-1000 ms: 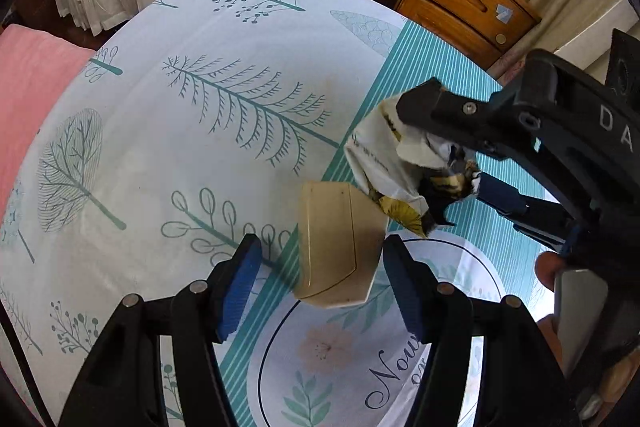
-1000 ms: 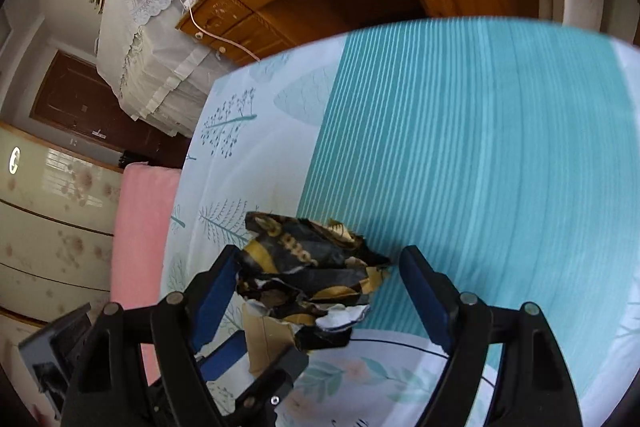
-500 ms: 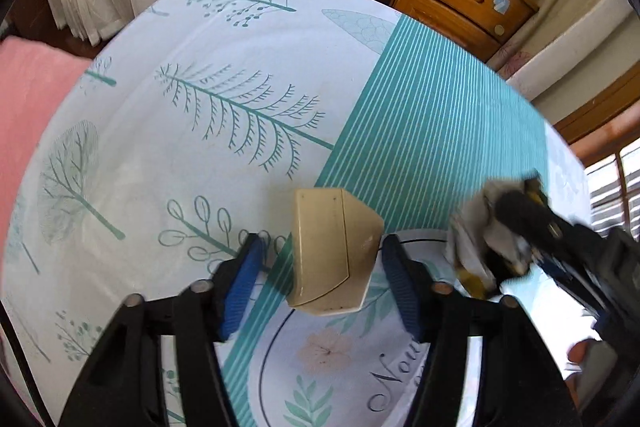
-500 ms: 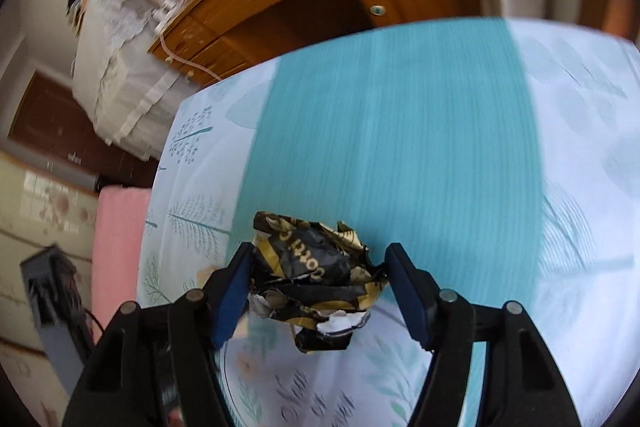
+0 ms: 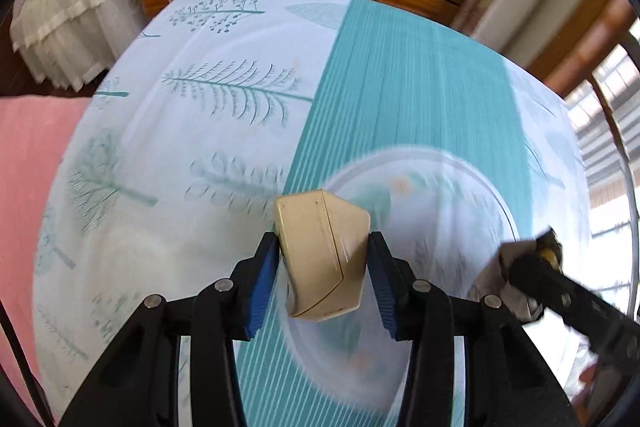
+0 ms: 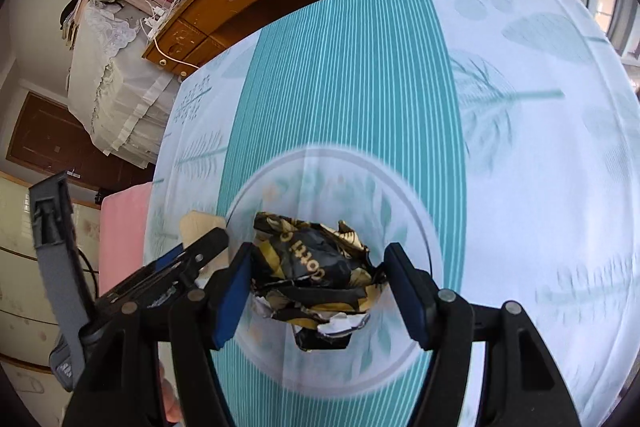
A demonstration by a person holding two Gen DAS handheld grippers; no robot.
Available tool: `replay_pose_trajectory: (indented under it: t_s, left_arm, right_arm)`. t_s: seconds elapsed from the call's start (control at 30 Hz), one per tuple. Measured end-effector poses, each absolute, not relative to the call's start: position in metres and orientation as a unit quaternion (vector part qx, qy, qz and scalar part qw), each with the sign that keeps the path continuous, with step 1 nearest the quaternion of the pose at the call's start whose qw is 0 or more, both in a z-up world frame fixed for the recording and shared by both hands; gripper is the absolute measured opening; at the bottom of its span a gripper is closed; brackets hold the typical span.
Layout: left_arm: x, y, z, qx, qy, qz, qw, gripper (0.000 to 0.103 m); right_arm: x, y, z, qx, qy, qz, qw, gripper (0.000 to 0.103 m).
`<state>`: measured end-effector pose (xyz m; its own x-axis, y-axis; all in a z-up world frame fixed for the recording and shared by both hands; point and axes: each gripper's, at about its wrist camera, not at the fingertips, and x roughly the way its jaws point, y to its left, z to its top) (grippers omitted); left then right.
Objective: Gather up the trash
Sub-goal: 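Grasp the beige paper with the left tool while the right tool grasps the black-gold wrapper, then carry paper and wrapper over the bin while opening both tools to drop them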
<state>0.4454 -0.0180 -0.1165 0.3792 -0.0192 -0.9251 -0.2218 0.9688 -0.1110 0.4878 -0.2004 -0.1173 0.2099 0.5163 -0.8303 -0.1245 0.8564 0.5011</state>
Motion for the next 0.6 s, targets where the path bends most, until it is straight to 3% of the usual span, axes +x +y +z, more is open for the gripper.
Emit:
replay_pose_trajectory:
  t_s: [0.27, 0.6]
  left_arm:
    - [0.326, -0.001, -0.070, -0.095, 0.535, 0.008, 0.839, 0.043]
    - [0.176, 0.032, -0.018, -0.072, 0.502, -0.079, 0.858, 0.043]
  right_arm:
    - [0.393, -0.204, -0.086, 0.176, 0.580, 0.195, 0.771, 0.065]
    - [0.209, -0.178, -0.031, 0.218, 0.525, 0.158, 0.808, 0.065]
